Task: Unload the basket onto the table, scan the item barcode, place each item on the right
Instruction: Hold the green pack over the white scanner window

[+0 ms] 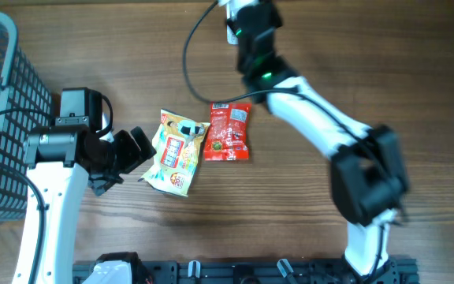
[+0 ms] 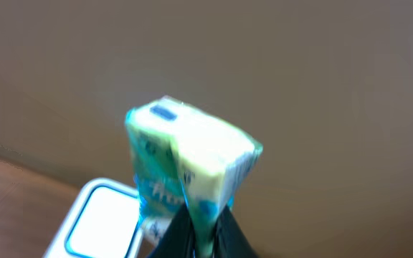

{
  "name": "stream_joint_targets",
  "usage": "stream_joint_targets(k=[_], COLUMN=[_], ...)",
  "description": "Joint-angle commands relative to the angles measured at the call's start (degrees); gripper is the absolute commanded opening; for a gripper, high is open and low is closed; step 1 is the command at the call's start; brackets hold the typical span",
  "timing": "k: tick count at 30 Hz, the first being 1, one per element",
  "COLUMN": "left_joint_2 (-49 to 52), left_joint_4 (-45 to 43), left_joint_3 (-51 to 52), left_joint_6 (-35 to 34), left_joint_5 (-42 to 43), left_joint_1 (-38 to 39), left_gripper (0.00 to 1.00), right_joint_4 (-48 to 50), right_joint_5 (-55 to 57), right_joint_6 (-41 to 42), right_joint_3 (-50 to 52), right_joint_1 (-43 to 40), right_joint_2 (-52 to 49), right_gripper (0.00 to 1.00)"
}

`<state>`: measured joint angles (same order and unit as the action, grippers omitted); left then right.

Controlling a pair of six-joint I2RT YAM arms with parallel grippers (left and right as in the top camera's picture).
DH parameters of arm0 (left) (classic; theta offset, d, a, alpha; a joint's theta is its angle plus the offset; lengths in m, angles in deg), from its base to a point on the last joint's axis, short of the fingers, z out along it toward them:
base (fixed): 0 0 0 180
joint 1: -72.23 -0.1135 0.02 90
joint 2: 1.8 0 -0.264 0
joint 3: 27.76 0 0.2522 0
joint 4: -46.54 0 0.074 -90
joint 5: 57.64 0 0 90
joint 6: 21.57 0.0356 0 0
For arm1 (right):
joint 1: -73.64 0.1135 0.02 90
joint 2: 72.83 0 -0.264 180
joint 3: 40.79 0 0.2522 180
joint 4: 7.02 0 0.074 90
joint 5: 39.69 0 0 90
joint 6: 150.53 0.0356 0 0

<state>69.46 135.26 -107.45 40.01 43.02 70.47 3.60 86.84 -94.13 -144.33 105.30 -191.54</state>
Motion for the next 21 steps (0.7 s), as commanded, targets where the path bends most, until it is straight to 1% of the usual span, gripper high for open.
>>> stream_joint_targets(k=[1,2,4,8,13,14,15,19,21], left_joint_2=[0.00,0.00,0.00,0.00,0.00,0.00,0.00,0.00,0.00], left_joint_4=[0.00,0.00,0.00,0.00,0.00,0.00,0.00,0.02,0.00], left_joint_3=[0.15,0.15,0.15,0.15,0.15,0.15,0.15,0.15,0.15], left_joint_6=[-0.55,-0.55,-0.55,-0.55,-0.55,-0.55,-0.55,-0.55,-0.55], left_joint_5=[0.63,0.63,0.63,0.63,0.63,0.63,0.63,0.63,0.63], left_joint_1=[0.15,0.15,0.15,0.15,0.15,0.15,0.15,0.15,0.15], left_gripper=[1.00,1.00,1.00,1.00,1.00,1.00,1.00,1.00,1.00], right_joint_4=[13.33,14.91,12.57,10.84,10.43,10.36,9.70,3.23,0.87], right_joint_5=[7.63,7.56,7.04,4.96,3.54,2.54,1.42,0.48,-2.54], right_joint_6=[-28.09,-28.89,-26.49,-25.79,-25.59,-24.28,-21.70,-3.50,0.04], right_joint_3=[-0.02,-0.02,0.00,0.00,0.00,0.00,0.00,-0.02,-0.02], right_joint_1=[1.77,1.88,1.75,0.85,0.13,-0.31,-0.83,-2.84,-3.69], right_joint_2=[-8.02,-9.42,-10.86,-12.68,-12.79,-12.79,-12.79,-12.52,-12.00], right_gripper=[0.04,0.04,0.04,0.04,0.04,0.04,0.04,0.04,0.04])
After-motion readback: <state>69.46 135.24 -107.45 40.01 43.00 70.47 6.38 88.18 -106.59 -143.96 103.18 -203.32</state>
